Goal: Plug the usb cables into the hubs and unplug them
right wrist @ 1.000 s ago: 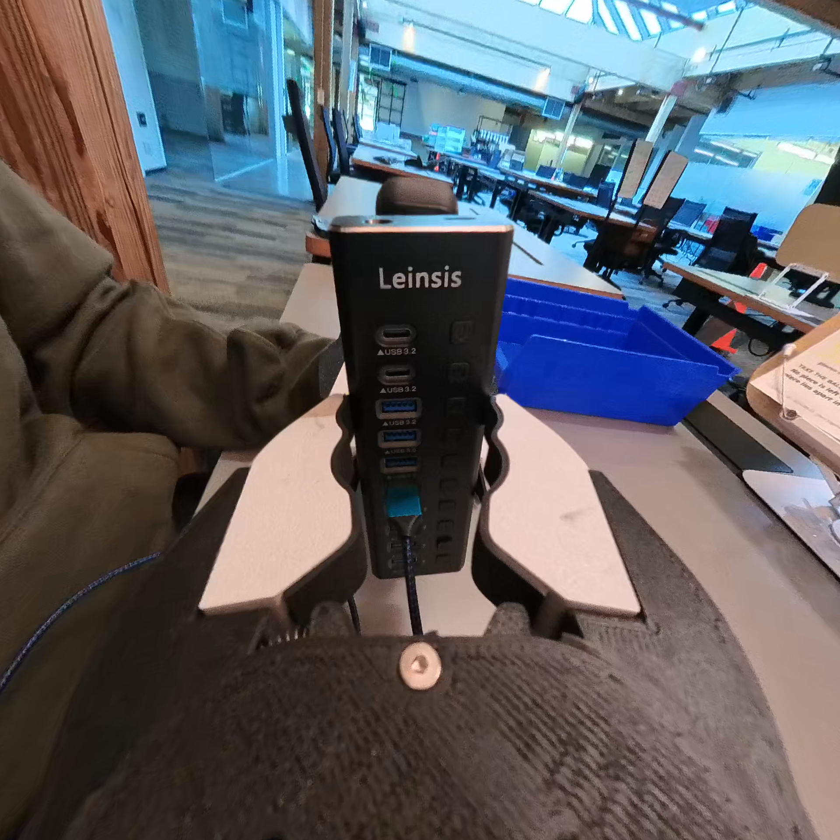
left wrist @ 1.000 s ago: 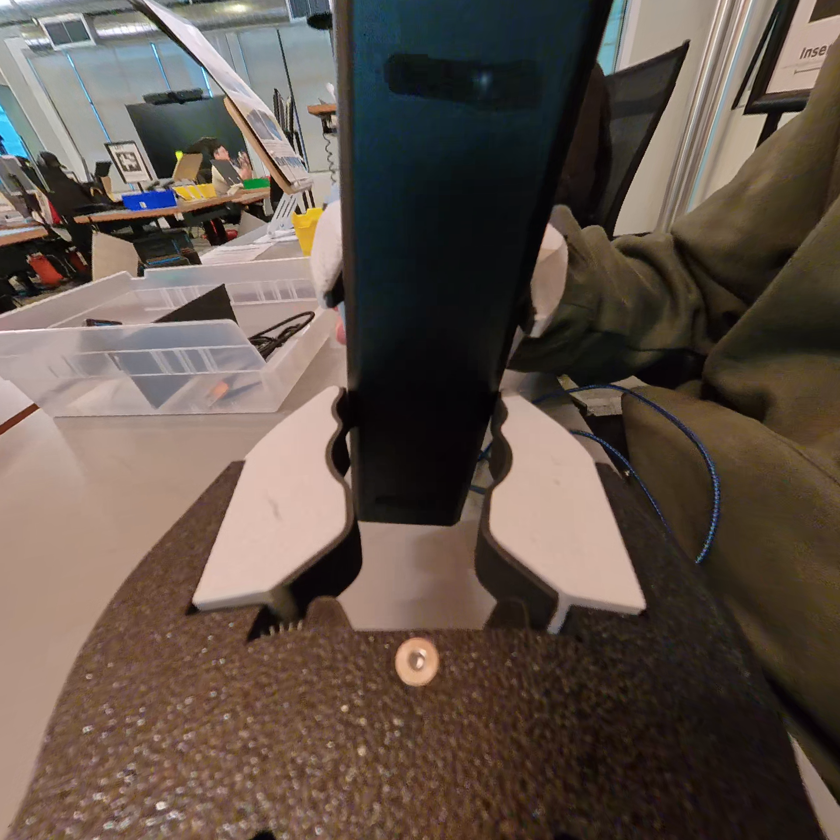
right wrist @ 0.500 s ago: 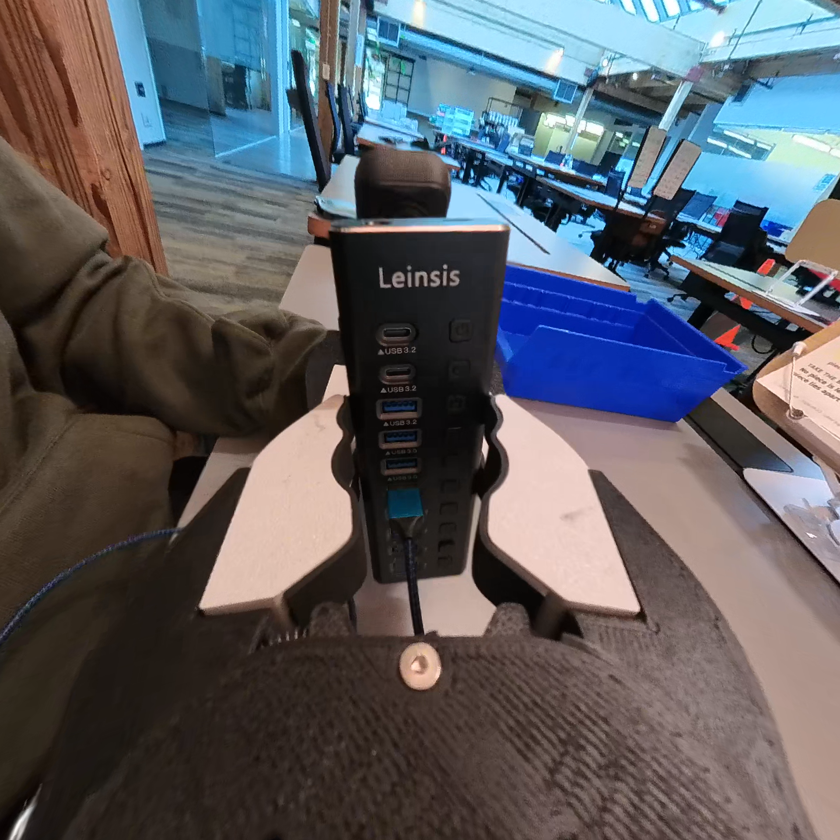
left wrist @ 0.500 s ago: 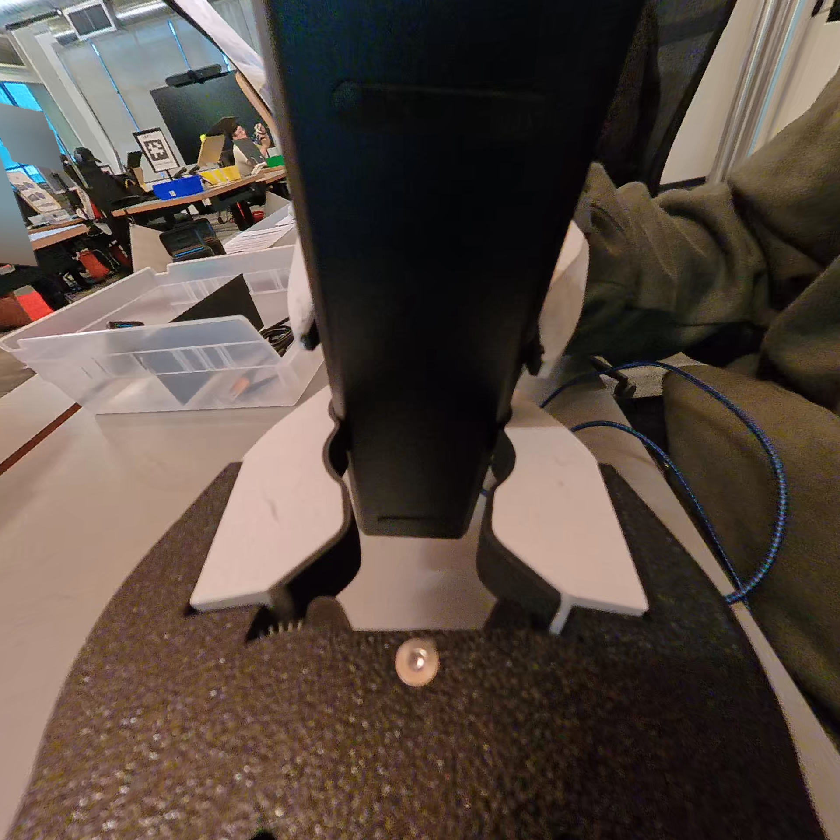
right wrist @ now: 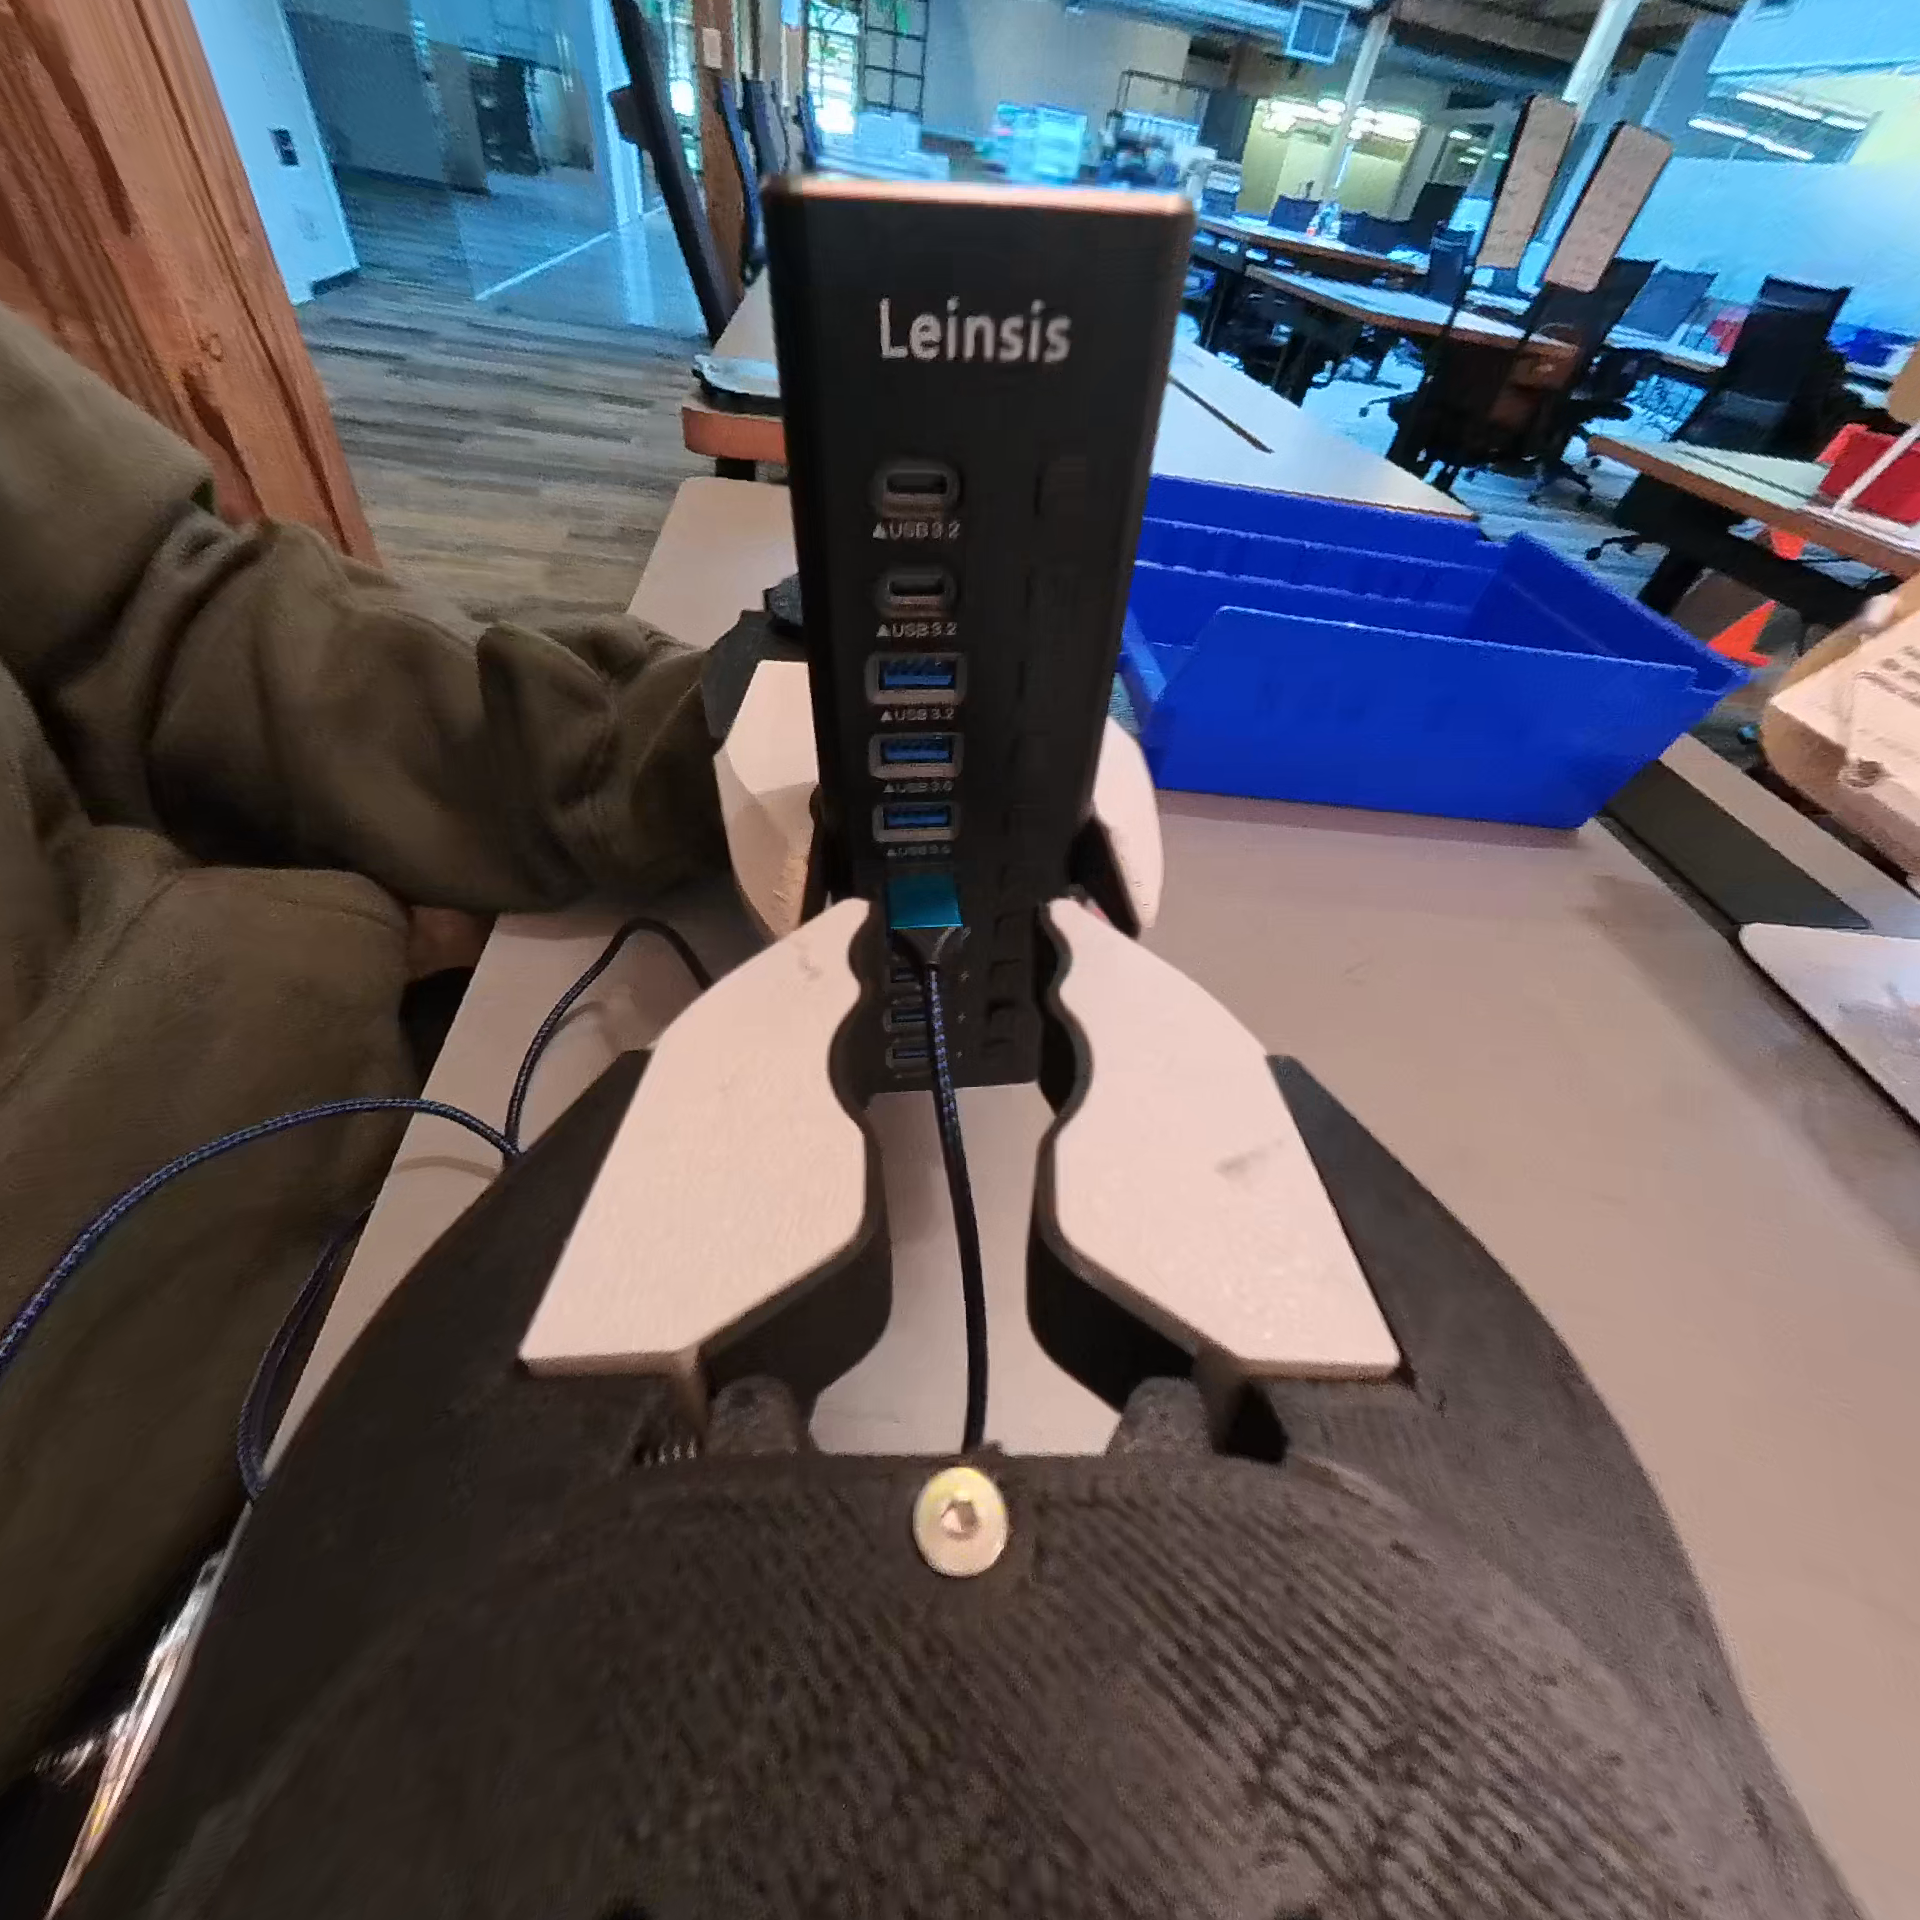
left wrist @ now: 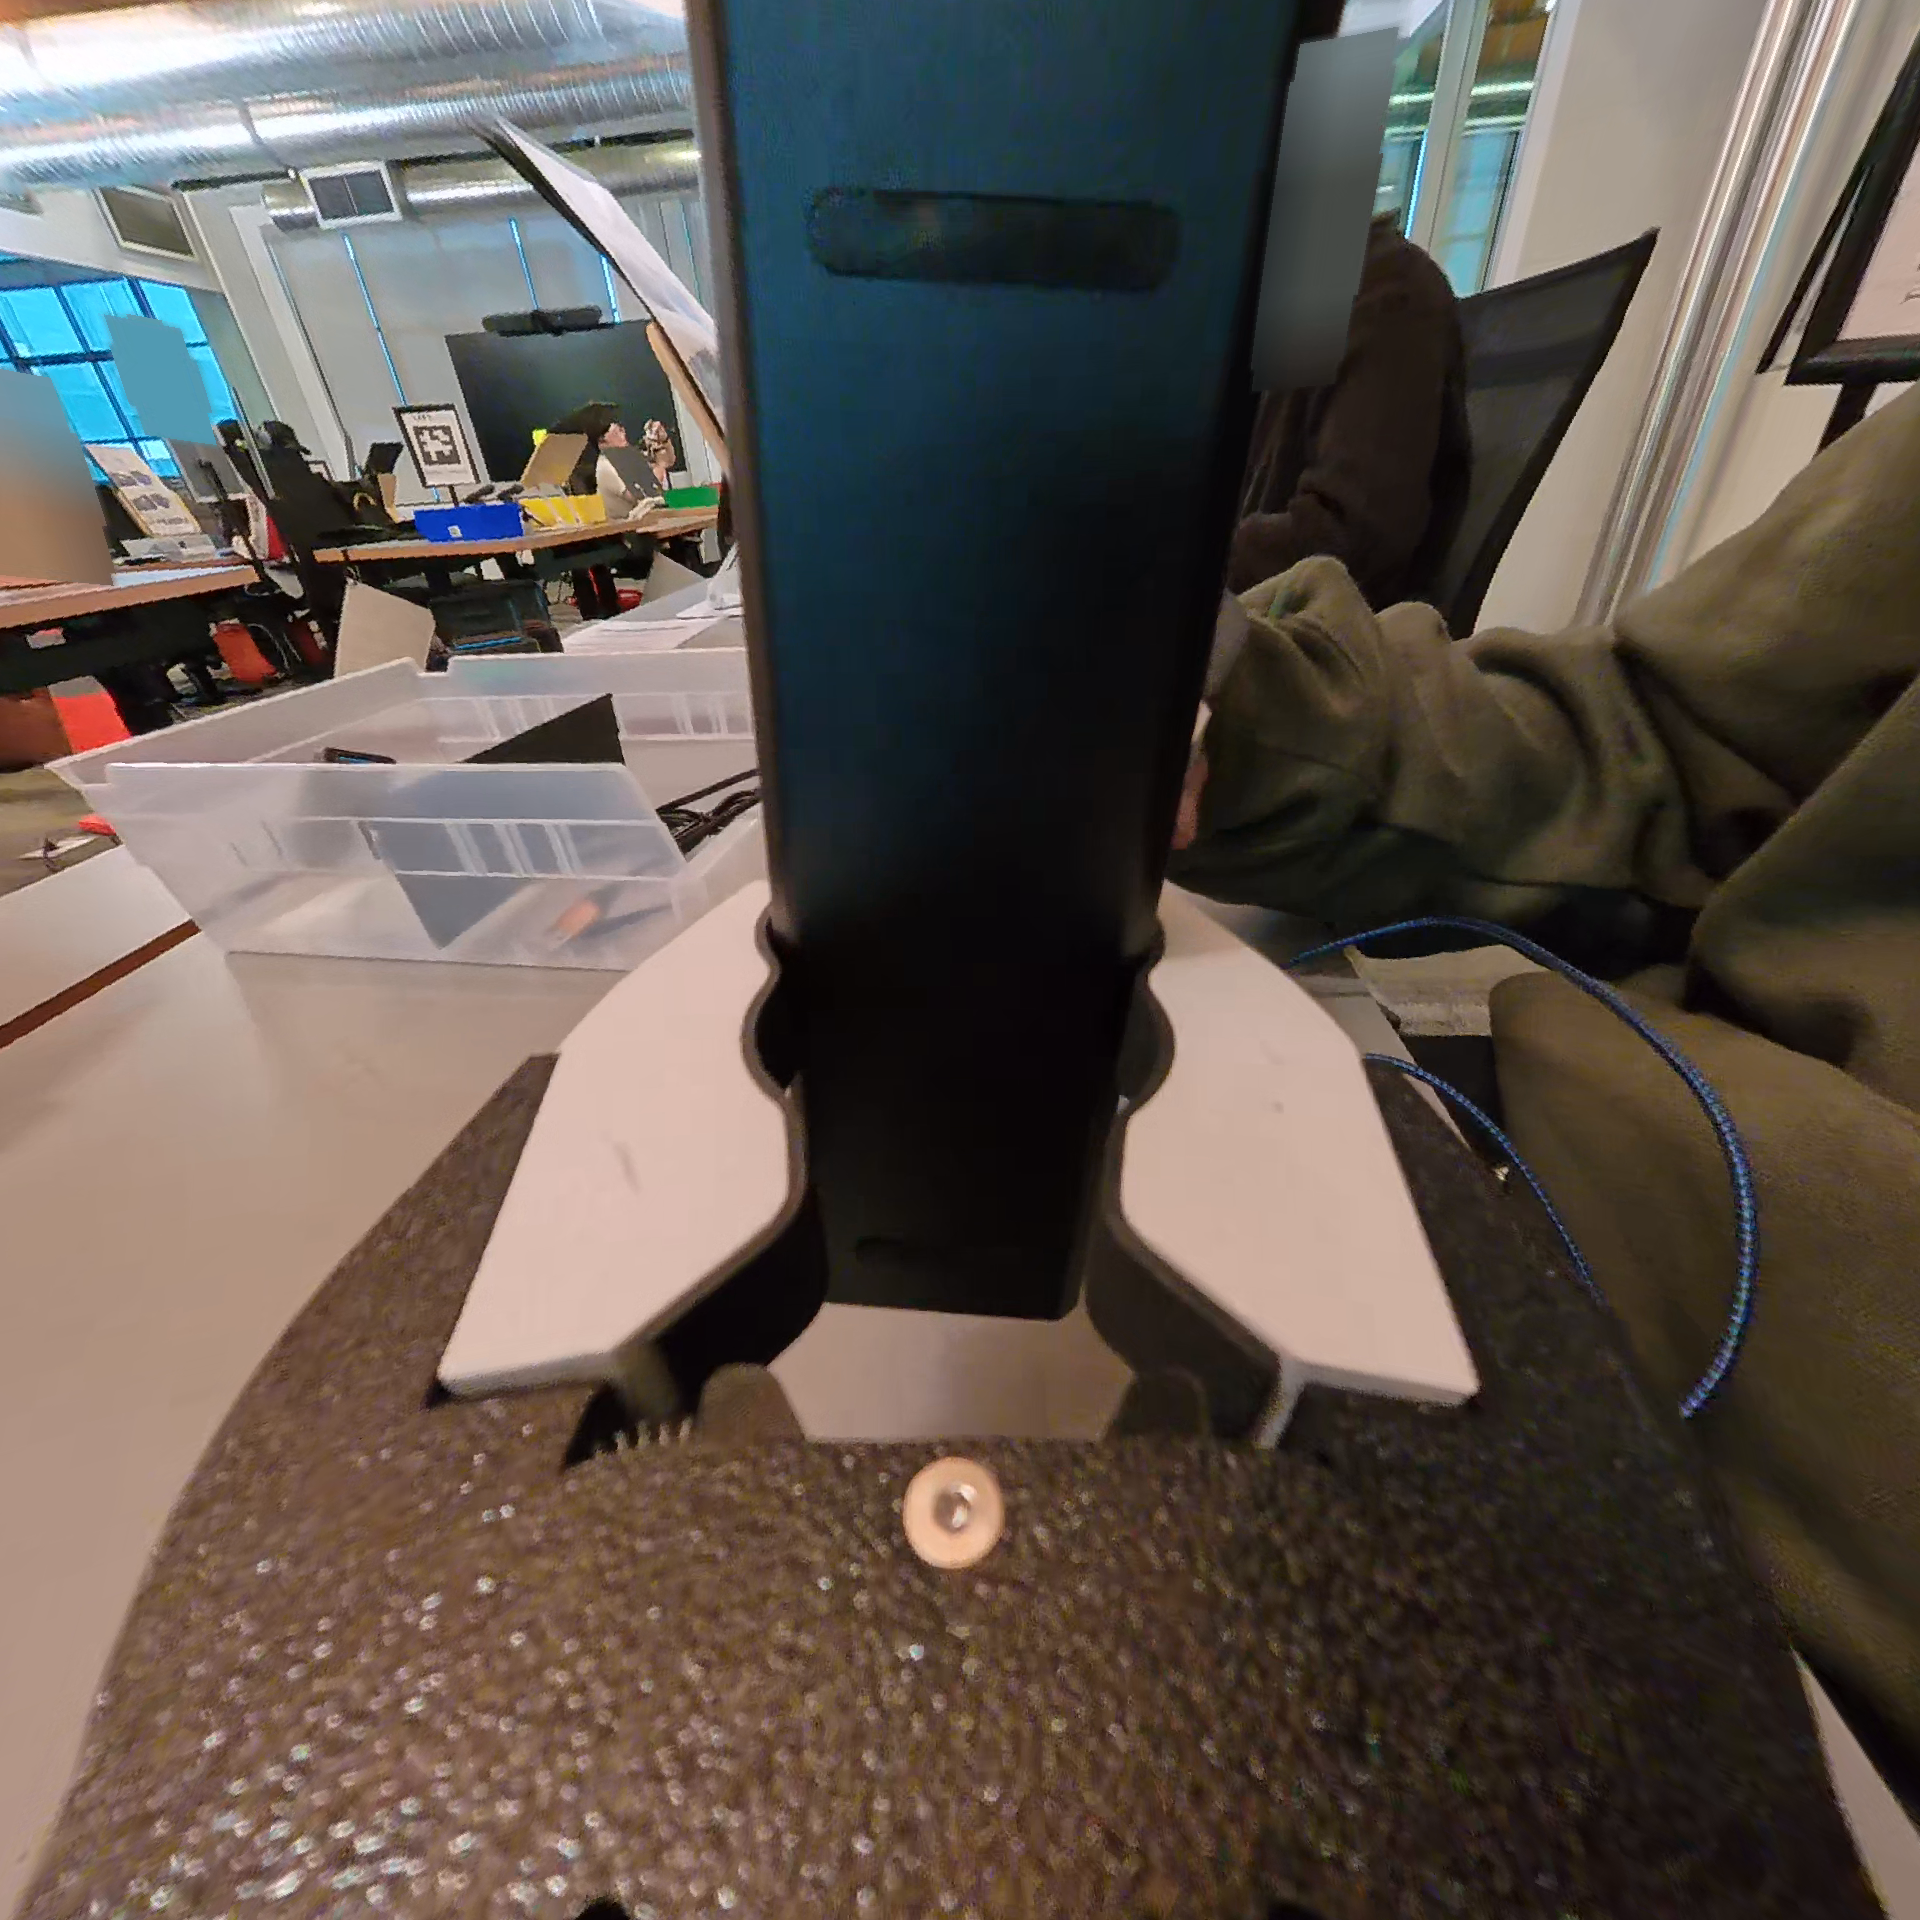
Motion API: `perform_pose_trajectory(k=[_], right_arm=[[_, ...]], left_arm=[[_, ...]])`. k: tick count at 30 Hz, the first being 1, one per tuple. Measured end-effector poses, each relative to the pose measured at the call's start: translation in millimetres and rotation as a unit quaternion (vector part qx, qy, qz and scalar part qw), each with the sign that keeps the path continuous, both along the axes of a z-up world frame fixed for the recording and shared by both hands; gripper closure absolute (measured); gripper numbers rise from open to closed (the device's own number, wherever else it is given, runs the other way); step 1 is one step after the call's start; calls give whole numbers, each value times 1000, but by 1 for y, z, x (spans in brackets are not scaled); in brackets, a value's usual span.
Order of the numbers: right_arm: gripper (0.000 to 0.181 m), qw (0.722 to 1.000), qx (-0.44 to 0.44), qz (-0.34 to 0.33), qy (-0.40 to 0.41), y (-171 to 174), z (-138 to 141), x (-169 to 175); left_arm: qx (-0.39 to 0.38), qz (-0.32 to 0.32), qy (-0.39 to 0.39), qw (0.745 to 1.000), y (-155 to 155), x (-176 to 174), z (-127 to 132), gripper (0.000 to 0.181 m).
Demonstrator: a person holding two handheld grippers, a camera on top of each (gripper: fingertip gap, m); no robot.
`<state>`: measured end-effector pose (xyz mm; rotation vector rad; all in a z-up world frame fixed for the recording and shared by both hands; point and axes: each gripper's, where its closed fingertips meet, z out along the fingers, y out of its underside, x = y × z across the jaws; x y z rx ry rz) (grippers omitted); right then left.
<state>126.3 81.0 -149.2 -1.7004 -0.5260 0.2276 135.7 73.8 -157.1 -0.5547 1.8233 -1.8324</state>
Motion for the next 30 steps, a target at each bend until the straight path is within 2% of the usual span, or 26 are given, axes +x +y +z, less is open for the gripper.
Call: perform_pose_trajectory(k=[3, 8, 11, 30], right_arm=[[167, 1000, 2, 22, 5, 2, -2, -10], [167, 1000, -6, 20, 0, 4, 1, -13], [168, 999, -22, 19, -32, 2, 4, -16], [167, 988, -82, 21, -128, -17, -1, -15]], left_arm=[[1, -3, -5, 1000, -2, -1, 1, 121], [-9, -6, -12, 1000, 0, -4, 5, 121], [-20, -19, -20, 999, -2, -7, 9, 121], [33, -21, -27, 999, -17, -8, 8, 121]])
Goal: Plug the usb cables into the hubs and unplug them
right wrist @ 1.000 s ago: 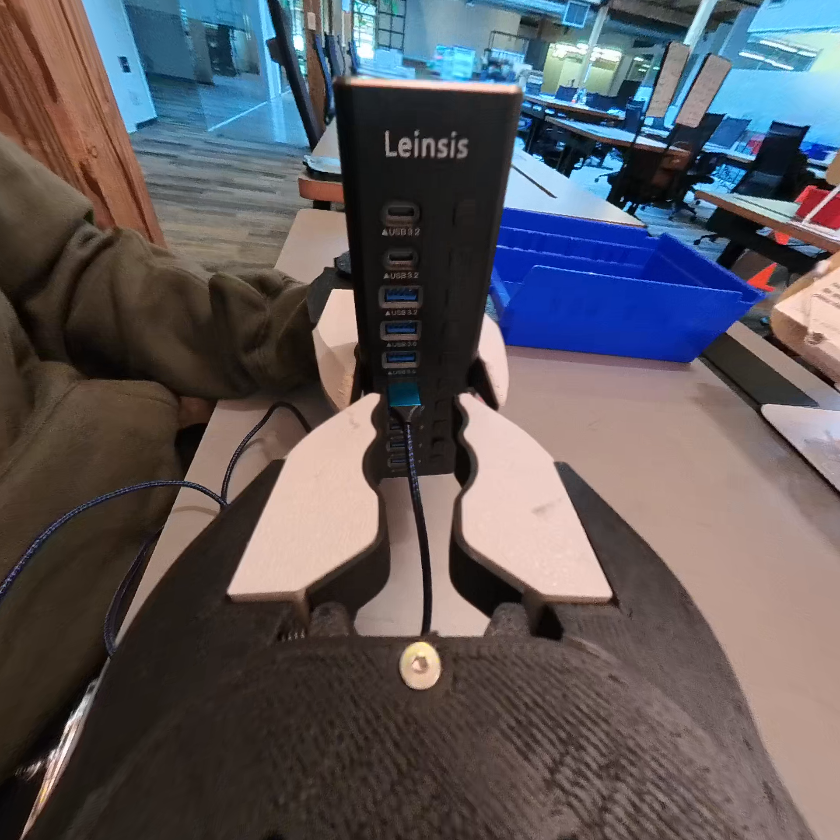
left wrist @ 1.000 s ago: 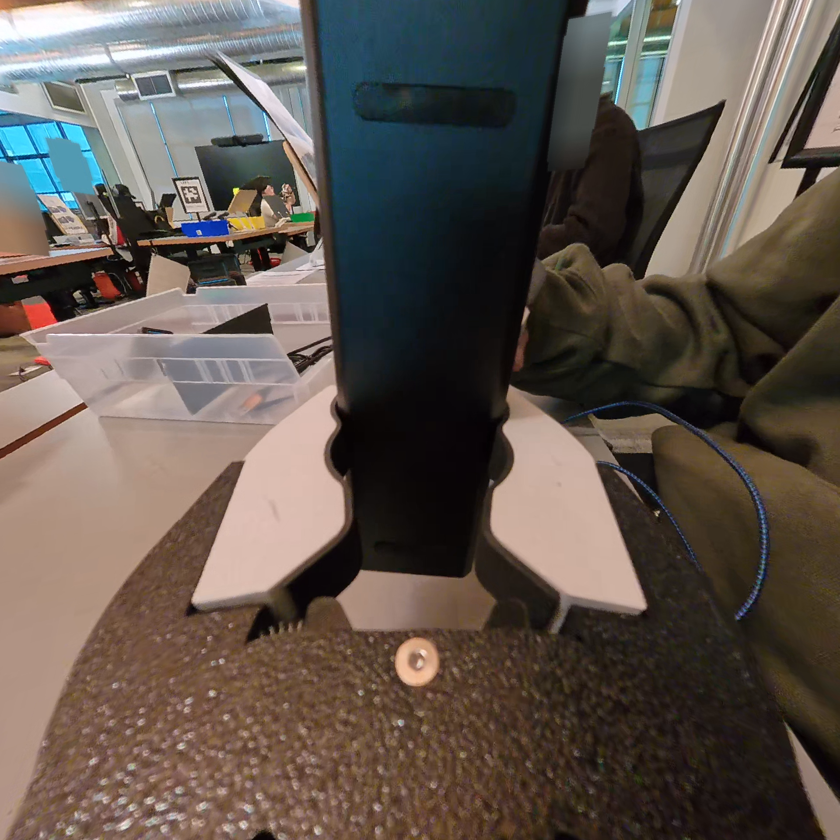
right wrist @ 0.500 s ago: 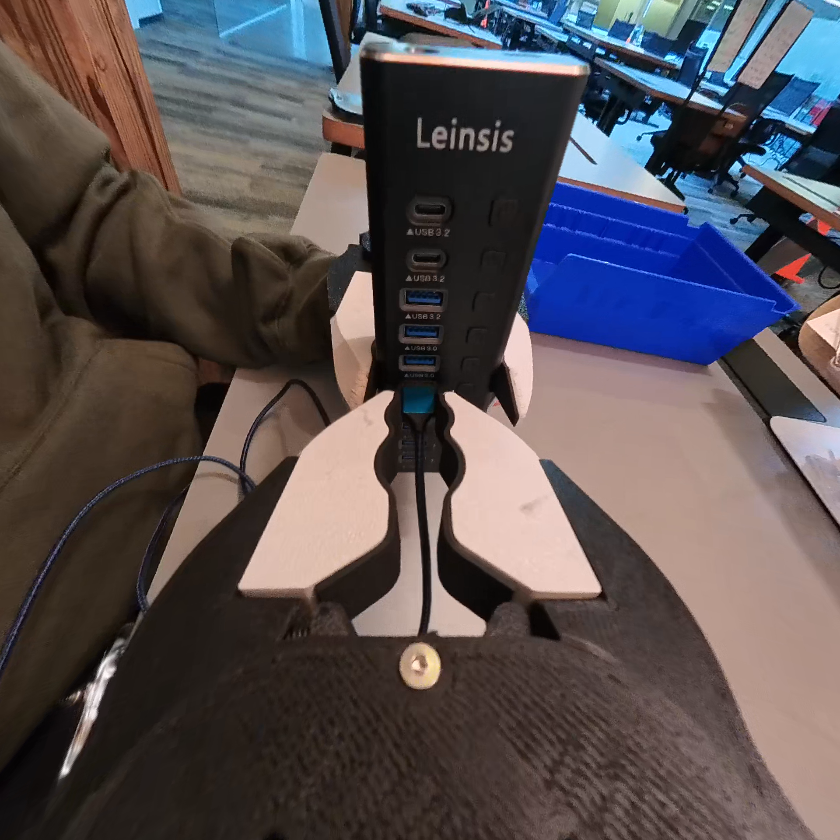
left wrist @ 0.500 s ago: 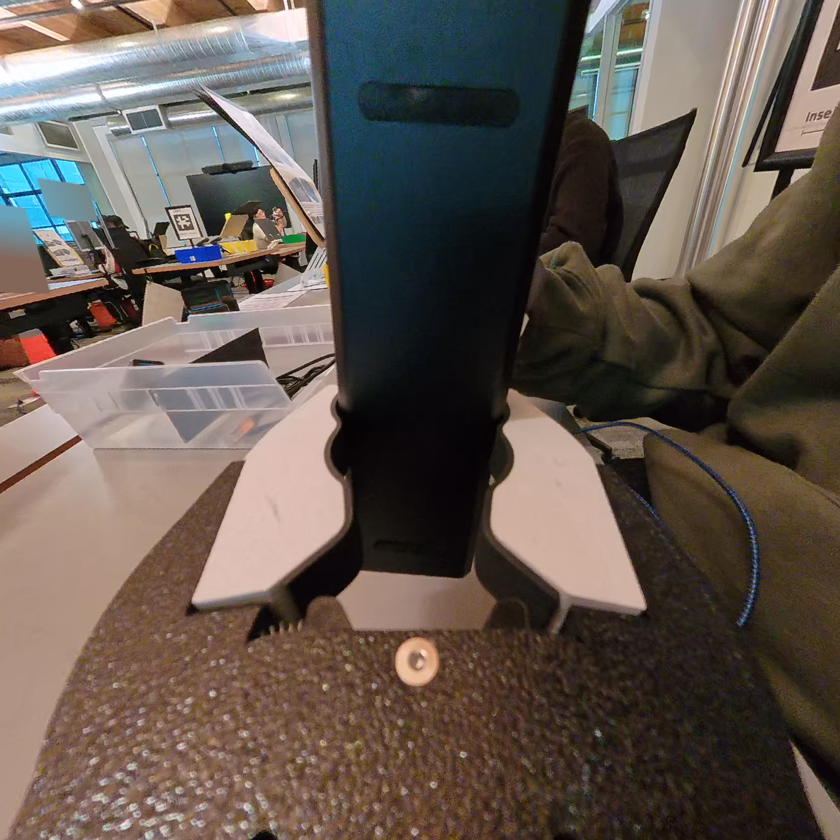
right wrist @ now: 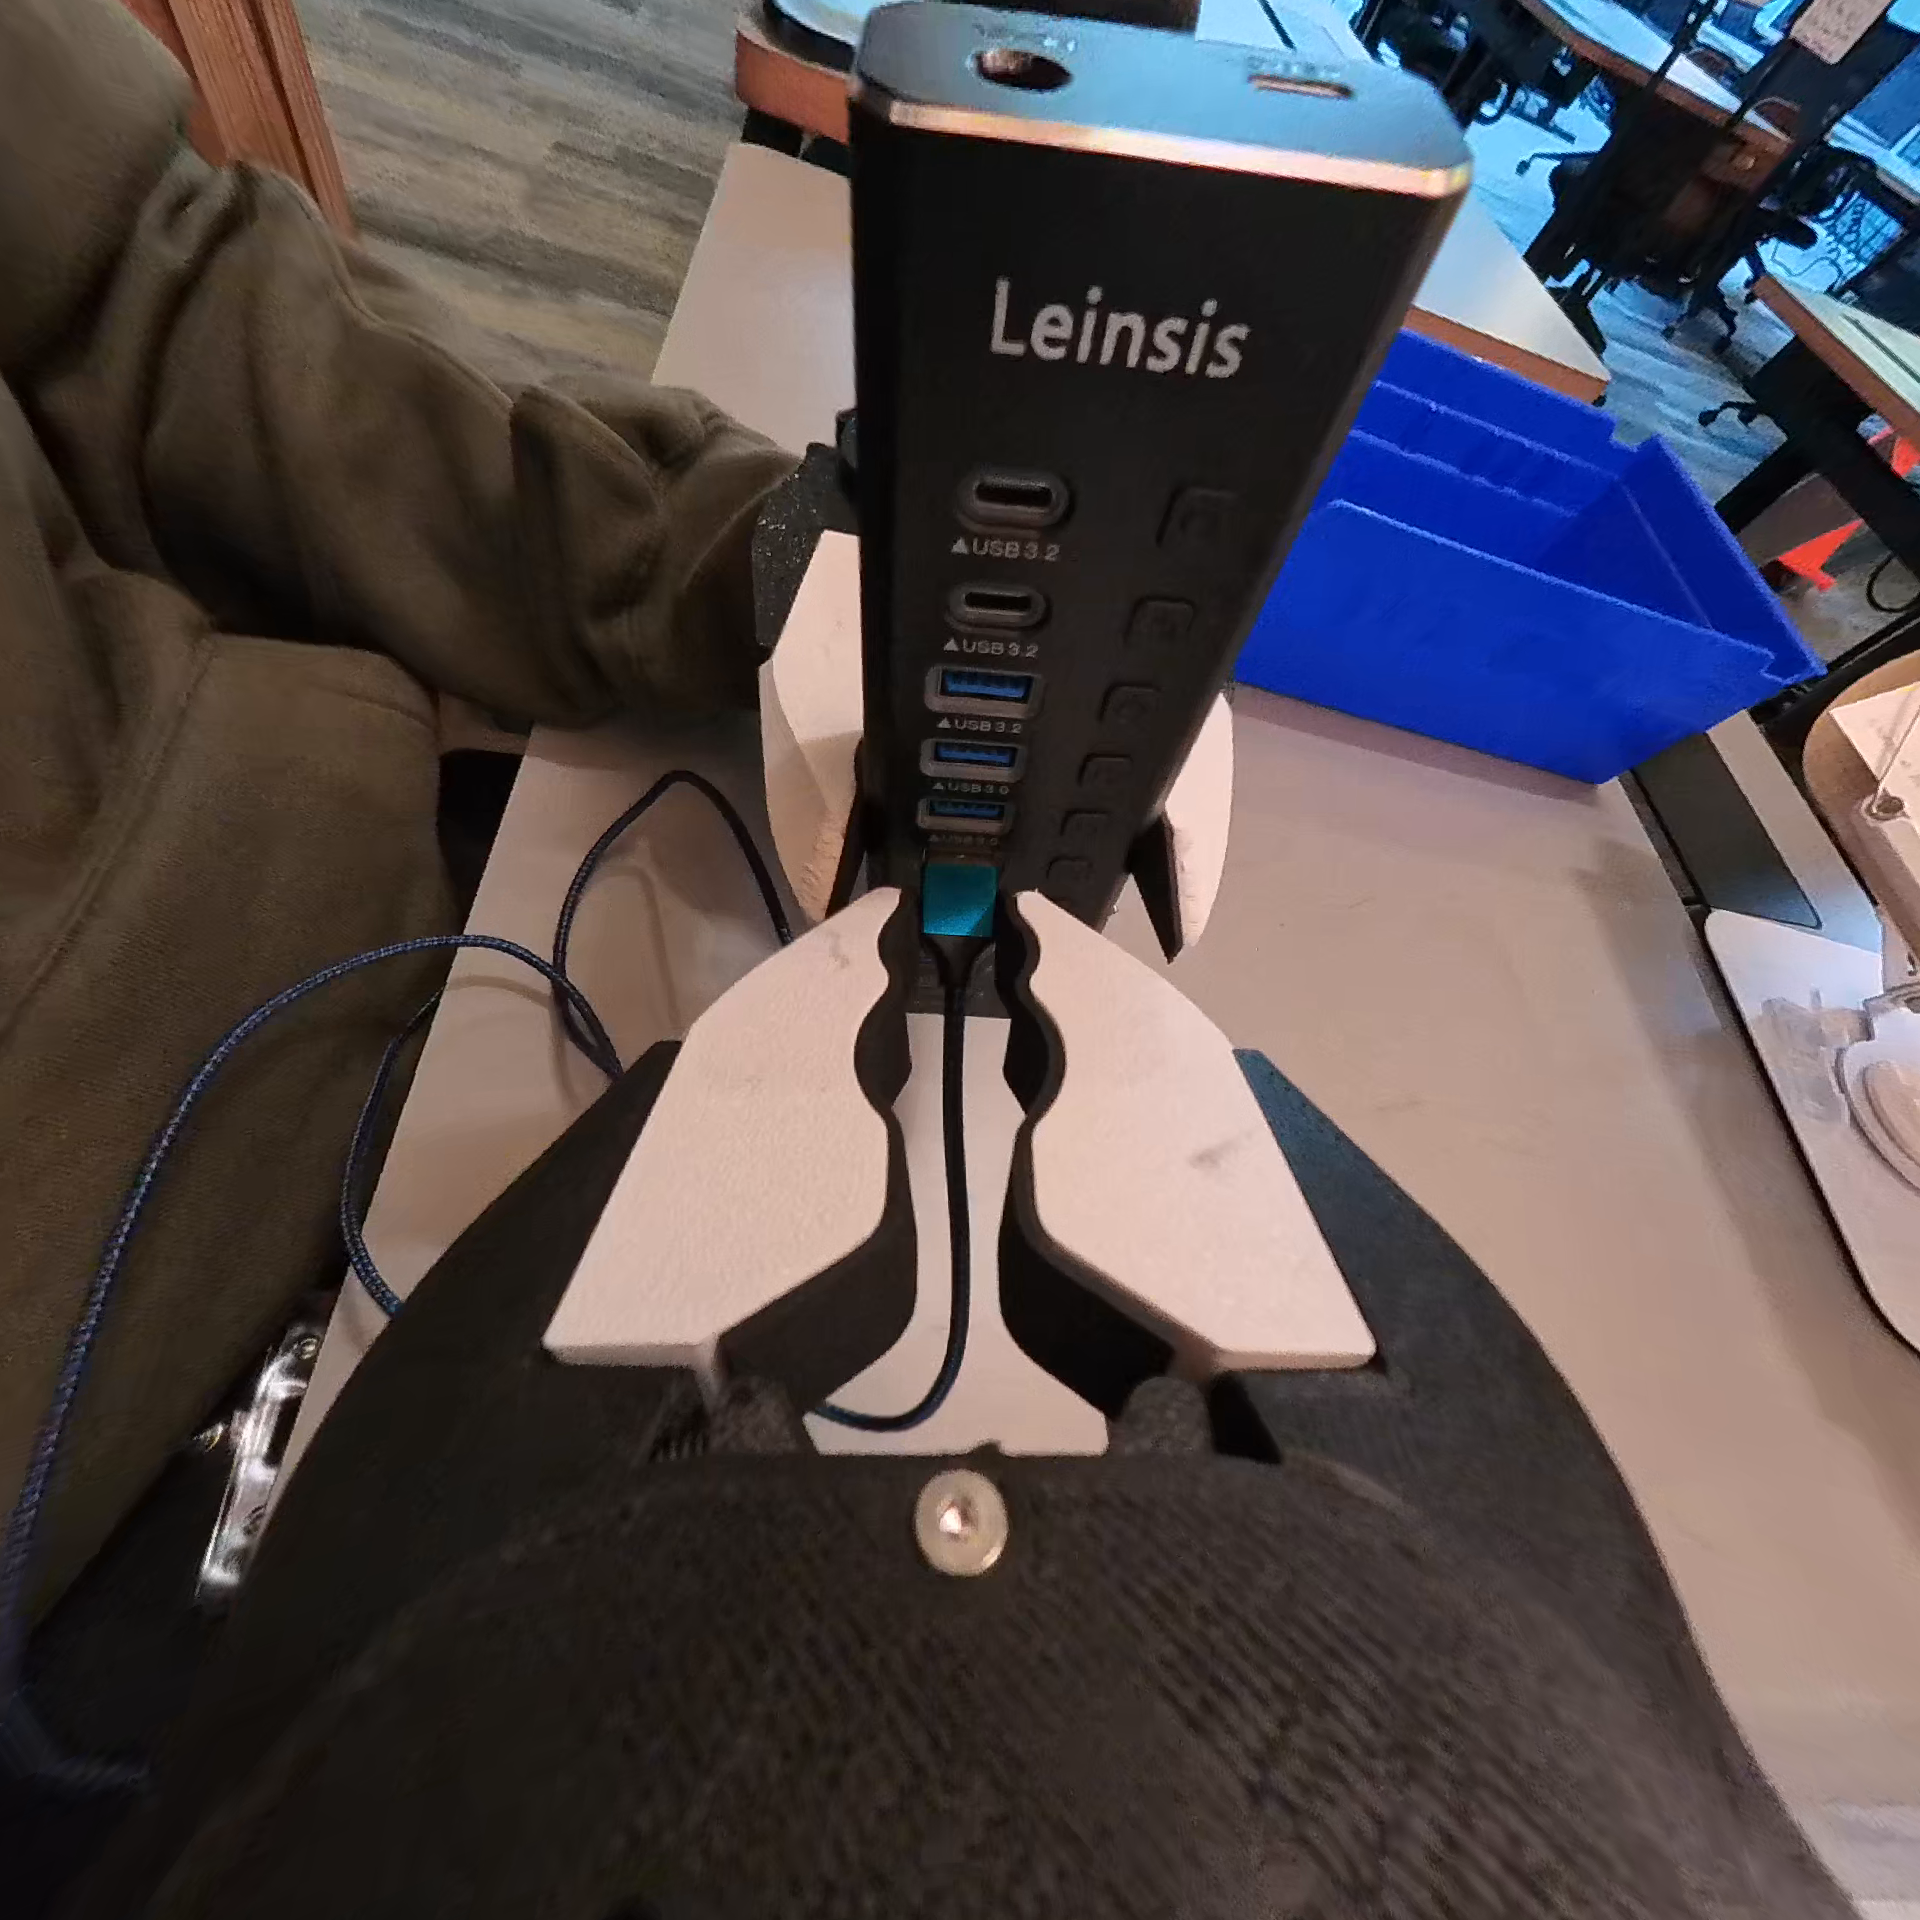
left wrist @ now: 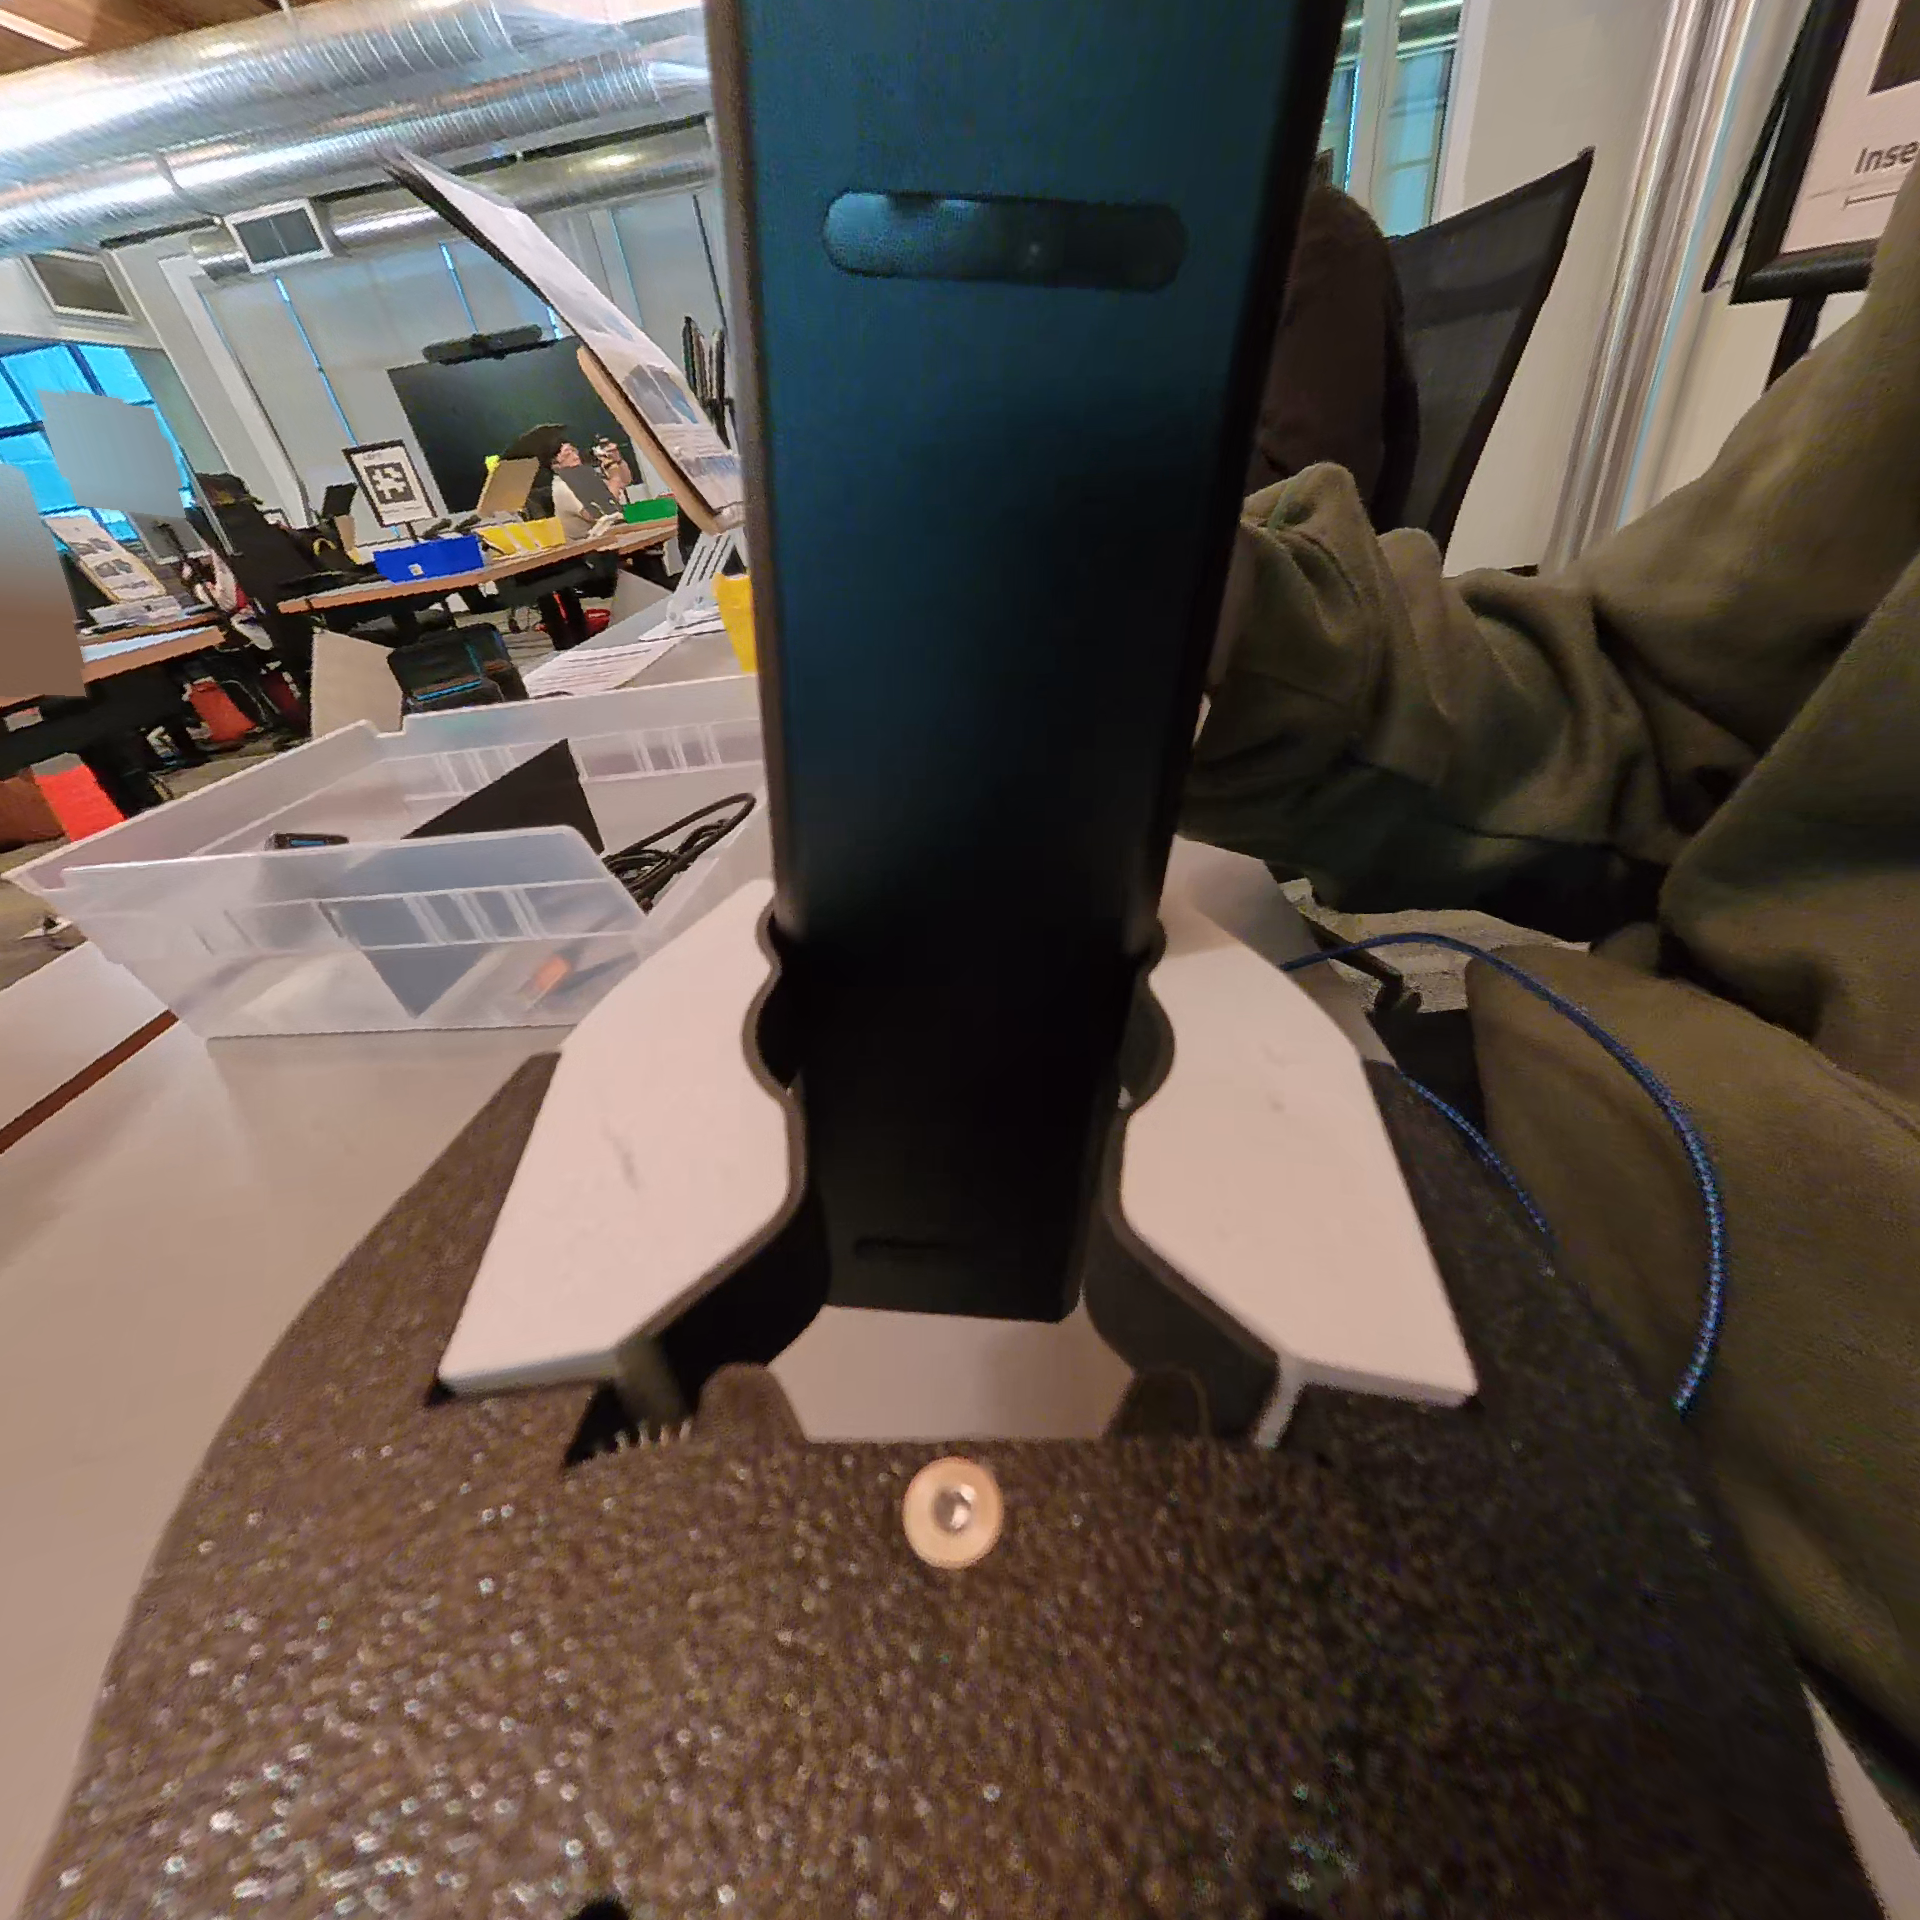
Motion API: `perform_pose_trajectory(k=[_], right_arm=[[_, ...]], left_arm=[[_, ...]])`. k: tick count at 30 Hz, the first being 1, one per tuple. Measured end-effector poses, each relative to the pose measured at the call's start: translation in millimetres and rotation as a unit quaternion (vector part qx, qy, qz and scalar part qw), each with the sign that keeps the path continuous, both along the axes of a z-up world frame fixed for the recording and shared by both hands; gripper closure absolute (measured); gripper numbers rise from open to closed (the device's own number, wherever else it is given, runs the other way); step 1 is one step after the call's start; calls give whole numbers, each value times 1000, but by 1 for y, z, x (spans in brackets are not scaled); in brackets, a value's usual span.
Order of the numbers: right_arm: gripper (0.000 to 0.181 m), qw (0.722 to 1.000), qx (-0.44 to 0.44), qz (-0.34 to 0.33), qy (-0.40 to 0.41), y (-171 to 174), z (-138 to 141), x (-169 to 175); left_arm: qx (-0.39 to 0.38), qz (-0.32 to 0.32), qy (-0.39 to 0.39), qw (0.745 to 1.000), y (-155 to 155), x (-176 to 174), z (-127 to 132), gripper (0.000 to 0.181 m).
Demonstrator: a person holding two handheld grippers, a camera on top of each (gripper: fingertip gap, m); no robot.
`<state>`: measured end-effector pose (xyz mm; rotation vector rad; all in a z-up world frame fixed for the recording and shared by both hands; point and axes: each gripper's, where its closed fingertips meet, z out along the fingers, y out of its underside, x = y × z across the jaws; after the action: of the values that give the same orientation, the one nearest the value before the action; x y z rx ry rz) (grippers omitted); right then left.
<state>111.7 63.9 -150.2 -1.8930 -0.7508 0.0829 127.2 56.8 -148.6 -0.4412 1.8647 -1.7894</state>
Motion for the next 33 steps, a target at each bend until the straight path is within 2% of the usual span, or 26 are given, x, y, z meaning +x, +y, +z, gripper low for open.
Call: perform_pose_trajectory(k=[4, 12, 19, 20, 21, 22, 23, 24, 25, 27, 30, 32, 33], right_arm=[[167, 1000, -4, 6, -13, -3, 0, -1], [166, 1000, -1, 13, 11, -7, 7, -4], [166, 1000, 0, 6, 8, -6, 6, 0], [167, 1000, -17, -10, -12, -10, 1, 10], [167, 991, -54, -91, -79, -22, -12, 51], [167, 986, -52, -138, -75, -38, -9, 81], [168, 993, 11, -114, 29, -47, 19, 79], [168, 986, 72, -131, 72, -51, 44, 89], [168, 979, 90, -177, 38, -52, 52, 107], [168, 979, 62, -194, -6, -48, 46, 111], [168, 982, 43, -174, -60, -34, 32, 93], [168, 978, 27, -178, -105, -24, 22, 88], [168, 982, 13, -160, -99, -18, 15, 78]], left_arm=[[9, -4, 0, 1000, -3, -1, 0, 121], [12, -12, -7, 1000, -6, -6, 8, 121], [27, 8, -9, 1000, -3, -2, 7, 121], [28, 11, -12, 999, -1, -3, 7, 121], [10, 26, -19, 999, 16, -4, 12, 121], [-44, 60, -29, 997, 48, -7, 28, 121], [-101, 84, -44, 990, 80, -14, 47, 121], [-134, 103, -66, 983, 101, -21, 64, 121], [-144, 121, -83, 979, 110, -24, 78, 121], [-107, 157, -92, 977, 110, -24, 91, 120], [-2, 219, -81, 972, 113, -24, 89, 122], [23, 238, -69, 968, 120, -27, 90, 121], [23, 242, -65, 968, 123, -30, 92, 121]])
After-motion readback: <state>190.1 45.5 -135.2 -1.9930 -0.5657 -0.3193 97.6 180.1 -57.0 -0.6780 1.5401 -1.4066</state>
